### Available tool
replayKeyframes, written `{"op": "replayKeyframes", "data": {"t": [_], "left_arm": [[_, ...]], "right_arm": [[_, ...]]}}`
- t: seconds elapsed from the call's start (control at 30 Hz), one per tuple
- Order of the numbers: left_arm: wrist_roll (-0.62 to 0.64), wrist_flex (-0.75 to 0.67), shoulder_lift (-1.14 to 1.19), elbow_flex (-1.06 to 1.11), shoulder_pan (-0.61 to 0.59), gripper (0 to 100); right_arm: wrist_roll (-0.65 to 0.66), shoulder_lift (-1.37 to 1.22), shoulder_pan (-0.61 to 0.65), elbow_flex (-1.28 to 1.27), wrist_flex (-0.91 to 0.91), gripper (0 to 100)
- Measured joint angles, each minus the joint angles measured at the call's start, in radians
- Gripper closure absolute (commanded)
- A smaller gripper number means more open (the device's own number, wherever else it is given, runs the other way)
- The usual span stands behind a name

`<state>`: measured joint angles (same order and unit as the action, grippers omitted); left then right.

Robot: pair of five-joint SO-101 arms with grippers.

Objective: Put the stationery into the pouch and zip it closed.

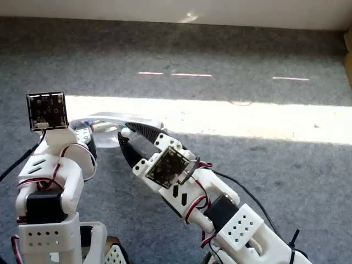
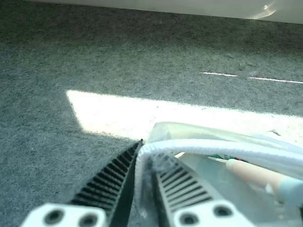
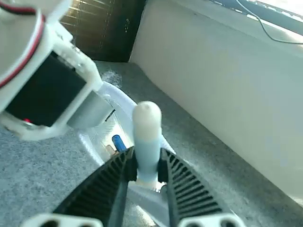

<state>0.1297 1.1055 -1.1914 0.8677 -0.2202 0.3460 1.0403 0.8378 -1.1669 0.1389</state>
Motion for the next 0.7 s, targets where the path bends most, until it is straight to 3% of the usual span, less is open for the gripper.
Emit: {"op": "replayKeyframes", "data": {"t": [0.33, 0.53, 0.7], "left_arm": [[0.002, 0.000, 0.000, -0.002, 0.003, 99], [0.000, 0.000, 0.002, 0.000, -0.002, 99], [0.000, 0.000, 0.002, 0.000, -0.002, 99]], "right_arm": [[-0.135, -0.012, 0.002, 0.224, 0.307, 78.0], [-0.245, -0.012, -0.021, 0.430, 0.486, 99.1], [-0.302, -0.012, -0.020, 0.551, 0.523, 99.5]]}}
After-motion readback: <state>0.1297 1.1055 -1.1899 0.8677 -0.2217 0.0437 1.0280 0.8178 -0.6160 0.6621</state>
